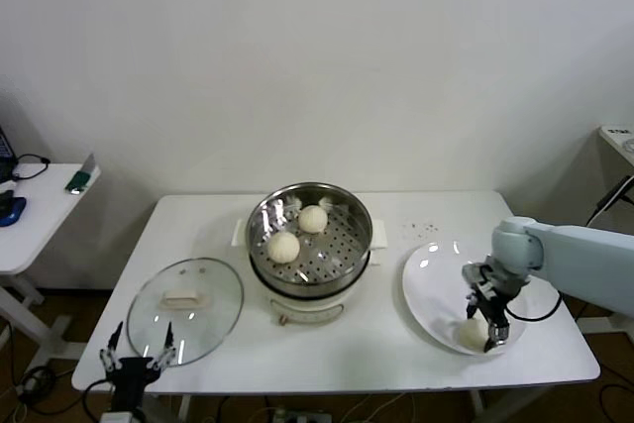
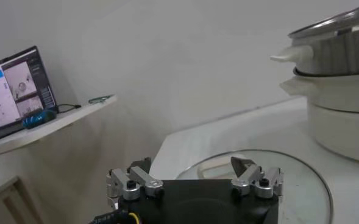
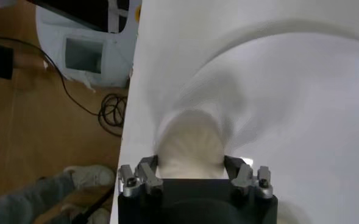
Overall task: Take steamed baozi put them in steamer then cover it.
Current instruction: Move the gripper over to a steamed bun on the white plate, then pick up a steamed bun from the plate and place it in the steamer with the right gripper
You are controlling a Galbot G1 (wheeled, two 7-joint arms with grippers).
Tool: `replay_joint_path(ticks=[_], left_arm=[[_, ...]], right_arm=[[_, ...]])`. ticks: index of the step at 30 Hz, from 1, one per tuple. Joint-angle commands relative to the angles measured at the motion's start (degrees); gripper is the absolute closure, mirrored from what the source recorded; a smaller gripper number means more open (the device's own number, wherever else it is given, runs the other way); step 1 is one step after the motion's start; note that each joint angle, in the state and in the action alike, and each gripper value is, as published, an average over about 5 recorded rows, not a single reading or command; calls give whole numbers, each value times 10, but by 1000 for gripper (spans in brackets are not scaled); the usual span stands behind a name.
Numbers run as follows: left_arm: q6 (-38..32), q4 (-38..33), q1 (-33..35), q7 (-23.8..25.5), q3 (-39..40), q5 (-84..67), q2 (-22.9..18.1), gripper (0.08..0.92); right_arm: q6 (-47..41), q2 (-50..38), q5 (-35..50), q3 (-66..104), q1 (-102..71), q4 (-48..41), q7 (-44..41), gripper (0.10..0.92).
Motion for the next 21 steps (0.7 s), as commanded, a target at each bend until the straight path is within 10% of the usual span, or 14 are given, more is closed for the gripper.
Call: replay_joint_path(ticks=[1,21], left_arm=[[0,0,0,0,-1,1,2,177],[2,-8,3,0,1,3,3,177]], right_arm=[[0,13,14,-6,1,-7,-2,325],[219,89,-40,-20,205,-45,-49,354]])
